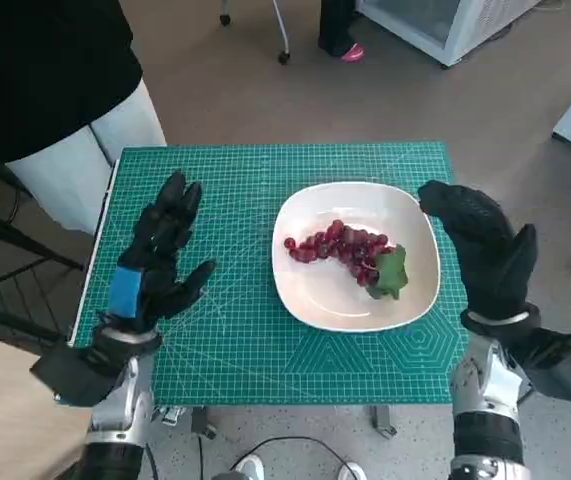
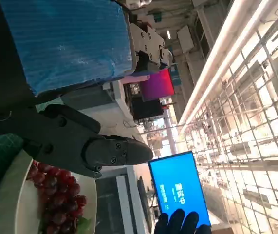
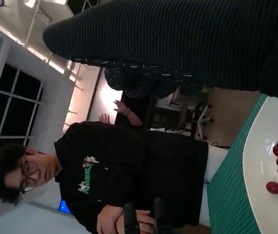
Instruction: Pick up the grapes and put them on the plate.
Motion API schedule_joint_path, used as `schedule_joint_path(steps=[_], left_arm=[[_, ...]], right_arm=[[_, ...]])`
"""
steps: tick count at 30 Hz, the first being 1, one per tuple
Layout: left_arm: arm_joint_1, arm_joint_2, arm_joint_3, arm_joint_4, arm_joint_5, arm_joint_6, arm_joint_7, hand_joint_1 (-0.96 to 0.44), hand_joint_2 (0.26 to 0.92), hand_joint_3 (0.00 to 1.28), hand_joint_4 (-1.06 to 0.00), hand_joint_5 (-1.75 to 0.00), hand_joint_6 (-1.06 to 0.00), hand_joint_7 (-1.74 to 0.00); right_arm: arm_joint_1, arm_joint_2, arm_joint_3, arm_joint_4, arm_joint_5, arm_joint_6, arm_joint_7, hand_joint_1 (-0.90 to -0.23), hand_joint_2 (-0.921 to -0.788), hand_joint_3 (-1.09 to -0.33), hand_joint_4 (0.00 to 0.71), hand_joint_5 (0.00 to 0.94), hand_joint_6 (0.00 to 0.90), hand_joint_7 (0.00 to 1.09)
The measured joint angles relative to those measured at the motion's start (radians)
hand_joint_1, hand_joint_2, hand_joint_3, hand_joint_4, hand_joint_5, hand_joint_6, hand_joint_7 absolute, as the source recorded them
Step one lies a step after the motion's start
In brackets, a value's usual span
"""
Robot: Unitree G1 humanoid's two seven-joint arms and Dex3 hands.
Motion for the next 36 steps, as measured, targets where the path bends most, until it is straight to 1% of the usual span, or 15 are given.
schedule_joint_path(steps=[14,24,30,36], left_arm=[[0.04,-0.006,0.017,-0.05,0.011,0.001,0.02,-0.36,0.921,0.33,-0.28,-0.03,-0.34,-0.06],[0.057,-0.011,0.011,-0.062,0.043,0.003,0.043,-0.18,0.921,0.31,-0.3,-0.03,-0.36,-0.07],[0.065,-0.013,0.008,-0.064,0.065,0.002,0.062,-0.12,0.921,0.32,-0.31,-0.02,-0.35,-0.07],[0.072,-0.013,0.007,-0.065,0.083,0.002,0.076,-0.1,0.921,0.34,-0.32,-0.02,-0.35,-0.08]], right_arm=[[0.0,0.0,0.0,0.007,0.002,-0.001,0.014,-0.388,-0.921,-0.486,0.567,0.001,0.514,0.01],[-0.003,0.0,-0.004,0.03,0.002,-0.008,0.027,-0.39,-0.921,-0.488,0.561,0.0,0.511,0.0],[-0.007,-0.001,-0.006,0.039,0.002,-0.017,0.037,-0.391,-0.921,-0.49,0.56,0.0,0.51,0.0],[-0.009,-0.002,-0.008,0.046,0.002,-0.02,0.043,-0.39,-0.921,-0.492,0.557,0.0,0.507,0.0]])
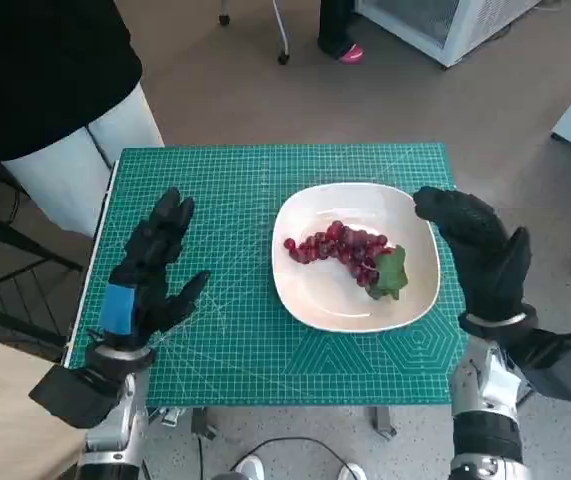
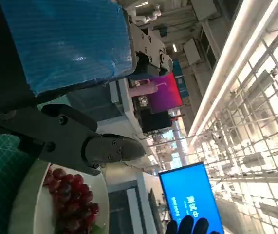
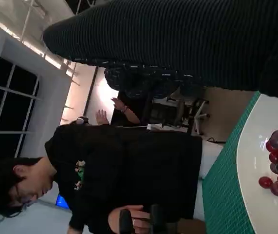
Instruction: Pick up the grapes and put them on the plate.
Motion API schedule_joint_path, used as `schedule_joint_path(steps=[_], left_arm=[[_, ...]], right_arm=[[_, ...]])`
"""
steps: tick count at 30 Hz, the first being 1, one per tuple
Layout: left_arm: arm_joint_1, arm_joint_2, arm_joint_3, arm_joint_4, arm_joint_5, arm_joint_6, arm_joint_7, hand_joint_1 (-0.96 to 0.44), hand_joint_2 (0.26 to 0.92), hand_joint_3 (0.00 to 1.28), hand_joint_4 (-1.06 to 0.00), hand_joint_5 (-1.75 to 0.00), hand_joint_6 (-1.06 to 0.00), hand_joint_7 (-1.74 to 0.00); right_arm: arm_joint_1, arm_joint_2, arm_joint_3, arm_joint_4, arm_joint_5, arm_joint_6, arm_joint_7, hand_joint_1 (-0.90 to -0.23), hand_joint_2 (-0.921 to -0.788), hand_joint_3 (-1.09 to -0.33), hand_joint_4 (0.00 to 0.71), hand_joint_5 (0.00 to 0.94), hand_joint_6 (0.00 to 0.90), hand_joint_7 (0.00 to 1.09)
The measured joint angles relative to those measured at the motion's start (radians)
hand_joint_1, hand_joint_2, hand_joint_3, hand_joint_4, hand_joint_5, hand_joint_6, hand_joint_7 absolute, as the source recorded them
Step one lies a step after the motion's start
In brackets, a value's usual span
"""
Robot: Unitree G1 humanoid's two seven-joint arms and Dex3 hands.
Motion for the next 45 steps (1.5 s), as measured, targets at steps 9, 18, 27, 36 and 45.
schedule_joint_path(steps=[9,18,27,36,45], left_arm=[[0.004,-0.005,-0.003,-0.011,0.001,-0.001,0.002,-0.1,0.921,0.35,-0.34,-0.02,-0.35,-0.08],[0.005,-0.02,-0.006,-0.013,0.001,-0.002,0.002,-0.08,0.921,0.36,-0.35,-0.02,-0.36,-0.1],[0.01,-0.024,-0.006,-0.013,0.001,-0.004,0.002,-0.07,0.921,0.36,-0.35,-0.02,-0.37,-0.11],[0.028,-0.024,-0.005,-0.026,-0.001,-0.008,0.002,-0.08,0.921,0.36,-0.39,-0.03,-0.37,-0.12],[0.057,-0.024,-0.005,-0.083,-0.006,-0.008,0.001,-0.1,0.921,0.36,-0.4,-0.03,-0.37,-0.14]], right_arm=[[-0.004,-0.001,-0.002,0.008,0.0,-0.002,0.003,-0.393,-0.921,-0.493,0.553,0.0,0.506,0.0],[-0.013,-0.004,-0.002,0.016,0.0,-0.007,0.003,-0.392,-0.921,-0.492,0.553,0.0,0.506,0.0],[-0.013,-0.006,-0.002,0.021,-0.001,-0.018,0.003,-0.383,-0.921,-0.491,0.555,0.001,0.507,0.0],[-0.013,-0.006,-0.002,0.03,-0.001,-0.029,0.003,-0.384,-0.921,-0.488,0.555,0.001,0.508,0.0],[-0.014,-0.01,-0.002,0.04,-0.001,-0.036,0.005,-0.383,-0.921,-0.488,0.554,0.0,0.508,0.0]])
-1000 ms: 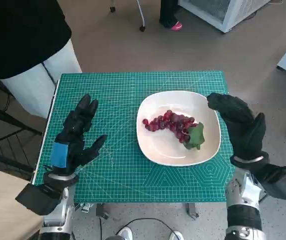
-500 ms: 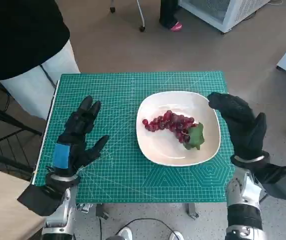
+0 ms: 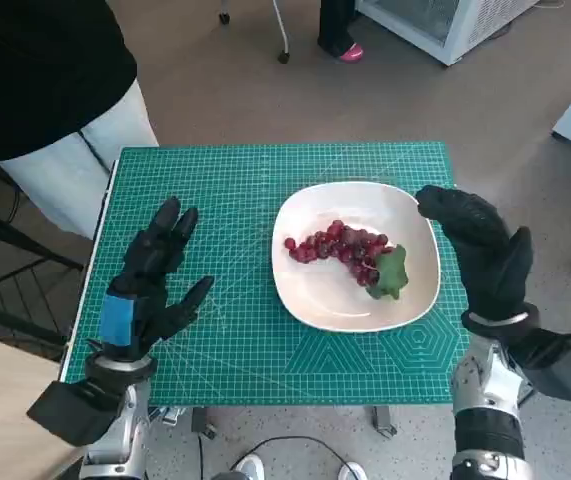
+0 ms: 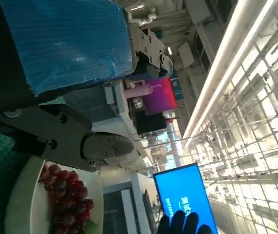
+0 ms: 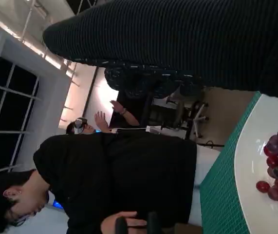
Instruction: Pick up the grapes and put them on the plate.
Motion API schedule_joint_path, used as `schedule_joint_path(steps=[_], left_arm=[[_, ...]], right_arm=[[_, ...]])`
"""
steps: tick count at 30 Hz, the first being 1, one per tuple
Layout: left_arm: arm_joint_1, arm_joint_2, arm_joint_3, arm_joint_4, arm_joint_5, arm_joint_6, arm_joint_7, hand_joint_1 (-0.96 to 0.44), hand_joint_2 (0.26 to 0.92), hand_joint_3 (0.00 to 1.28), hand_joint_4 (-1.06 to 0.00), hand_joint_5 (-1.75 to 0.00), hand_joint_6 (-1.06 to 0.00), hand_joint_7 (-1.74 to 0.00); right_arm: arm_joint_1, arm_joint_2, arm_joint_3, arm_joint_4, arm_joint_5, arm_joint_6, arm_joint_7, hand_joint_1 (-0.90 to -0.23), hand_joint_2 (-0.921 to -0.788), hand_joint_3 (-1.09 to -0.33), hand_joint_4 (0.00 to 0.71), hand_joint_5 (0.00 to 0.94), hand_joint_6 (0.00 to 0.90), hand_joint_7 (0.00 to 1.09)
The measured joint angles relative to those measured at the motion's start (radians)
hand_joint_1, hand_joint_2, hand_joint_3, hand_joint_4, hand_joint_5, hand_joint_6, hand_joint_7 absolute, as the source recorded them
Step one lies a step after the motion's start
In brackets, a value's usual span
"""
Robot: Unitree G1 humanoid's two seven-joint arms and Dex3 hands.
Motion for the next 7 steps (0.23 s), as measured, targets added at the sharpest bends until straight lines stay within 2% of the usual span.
schedule_joint_path(steps=[7], left_arm=[[0.004,0.0,0.001,-0.006,-0.006,0.0,-0.001,-0.11,0.921,0.35,-0.41,-0.03,-0.36,-0.15]], right_arm=[[0.0,0.0,0.0,0.001,0.0,-0.001,0.003,-0.383,-0.921,-0.489,0.55,0.0,0.507,0.0]])
